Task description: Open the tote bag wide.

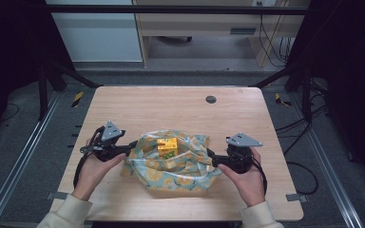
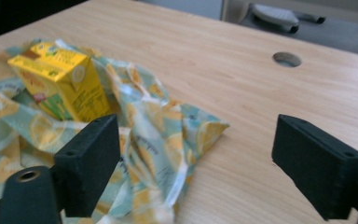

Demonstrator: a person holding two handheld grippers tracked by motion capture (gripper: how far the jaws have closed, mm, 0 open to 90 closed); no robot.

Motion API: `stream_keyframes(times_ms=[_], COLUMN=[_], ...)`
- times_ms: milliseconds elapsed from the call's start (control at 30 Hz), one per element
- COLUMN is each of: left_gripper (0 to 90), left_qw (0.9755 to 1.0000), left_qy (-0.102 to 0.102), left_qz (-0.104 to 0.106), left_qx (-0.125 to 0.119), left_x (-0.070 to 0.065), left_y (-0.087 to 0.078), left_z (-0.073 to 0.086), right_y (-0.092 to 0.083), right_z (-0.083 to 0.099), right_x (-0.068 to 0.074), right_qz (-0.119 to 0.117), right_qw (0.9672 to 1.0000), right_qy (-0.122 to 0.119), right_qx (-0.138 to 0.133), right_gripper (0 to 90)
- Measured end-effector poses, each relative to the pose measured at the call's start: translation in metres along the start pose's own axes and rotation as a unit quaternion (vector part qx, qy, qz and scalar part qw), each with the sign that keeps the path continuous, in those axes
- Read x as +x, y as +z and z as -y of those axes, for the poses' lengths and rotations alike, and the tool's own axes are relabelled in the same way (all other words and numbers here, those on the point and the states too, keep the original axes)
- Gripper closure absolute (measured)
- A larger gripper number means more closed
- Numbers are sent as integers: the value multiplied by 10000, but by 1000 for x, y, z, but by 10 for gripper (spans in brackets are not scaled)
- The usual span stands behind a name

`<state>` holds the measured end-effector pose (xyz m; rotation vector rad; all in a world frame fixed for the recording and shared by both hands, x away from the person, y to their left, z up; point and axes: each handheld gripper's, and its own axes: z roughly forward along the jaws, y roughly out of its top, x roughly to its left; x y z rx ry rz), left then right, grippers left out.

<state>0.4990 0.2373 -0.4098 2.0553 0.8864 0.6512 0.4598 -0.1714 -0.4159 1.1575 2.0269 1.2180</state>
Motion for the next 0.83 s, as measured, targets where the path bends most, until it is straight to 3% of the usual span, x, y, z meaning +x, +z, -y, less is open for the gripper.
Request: stream_keyframes(times_ms=[100, 167, 300, 467, 600, 733, 833], left_gripper=[333, 308, 271, 185, 131, 100, 91], left_qw=[10000, 9999, 9995, 9979, 9954, 9926, 9921], left_qy=[8, 12, -225, -337, -515, -696, -800], left_qz=[-37, -136, -231, -384, -437, -508, -258], left_qx=[-43, 6, 60, 387, 679, 858, 936], left_x=[3, 7, 21, 35, 46, 41, 30], left_y=[-8, -12, -16, -18, -16, -19, -26], left_z=[-2, 0, 9, 33, 60, 85, 96], right_y=[-5, -6, -7, -10, -5, -1, -1], right_z=[-1, 1, 9, 22, 41, 57, 61], right_x=[-5, -11, -26, -45, -59, -68, -71], right_qz=[157, 274, 512, 729, 827, 808, 829], right_qw=[9998, 9996, 9983, 9961, 9933, 9895, 9875], right_qy=[25, 100, 243, 441, 580, 732, 806], right_qx=[-105, -32, 130, 216, 563, 950, 1069], right_gripper=[133, 115, 89, 64, 59, 60, 71])
